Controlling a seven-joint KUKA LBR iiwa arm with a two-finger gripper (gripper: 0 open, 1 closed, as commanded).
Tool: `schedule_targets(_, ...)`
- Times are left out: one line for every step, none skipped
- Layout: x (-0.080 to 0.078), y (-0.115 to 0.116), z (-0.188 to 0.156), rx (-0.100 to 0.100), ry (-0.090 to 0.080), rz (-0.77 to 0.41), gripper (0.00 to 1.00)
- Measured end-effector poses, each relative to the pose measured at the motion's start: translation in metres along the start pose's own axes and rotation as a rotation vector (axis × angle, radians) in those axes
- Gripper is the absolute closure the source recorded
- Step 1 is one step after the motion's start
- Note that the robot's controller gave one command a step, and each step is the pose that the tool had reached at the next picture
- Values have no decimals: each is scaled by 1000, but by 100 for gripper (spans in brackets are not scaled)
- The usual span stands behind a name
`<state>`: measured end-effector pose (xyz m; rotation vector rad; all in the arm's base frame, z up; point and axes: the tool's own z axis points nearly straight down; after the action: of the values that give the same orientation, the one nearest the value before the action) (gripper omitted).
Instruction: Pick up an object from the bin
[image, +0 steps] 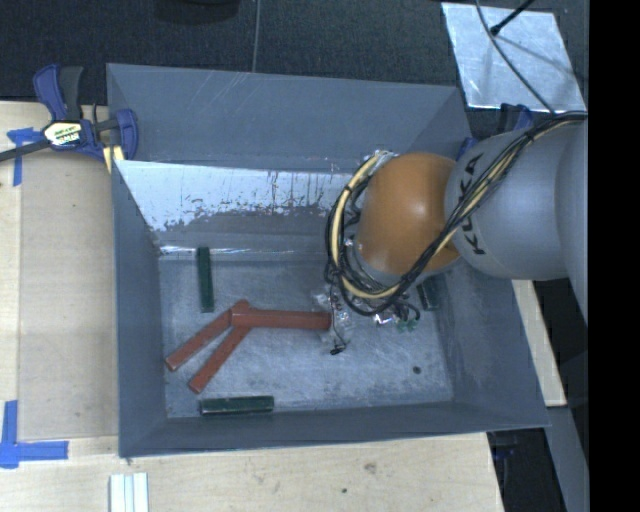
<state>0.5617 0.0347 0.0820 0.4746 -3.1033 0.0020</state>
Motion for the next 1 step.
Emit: schedule_targets(-2, 2, -2, 0, -5, -2, 0)
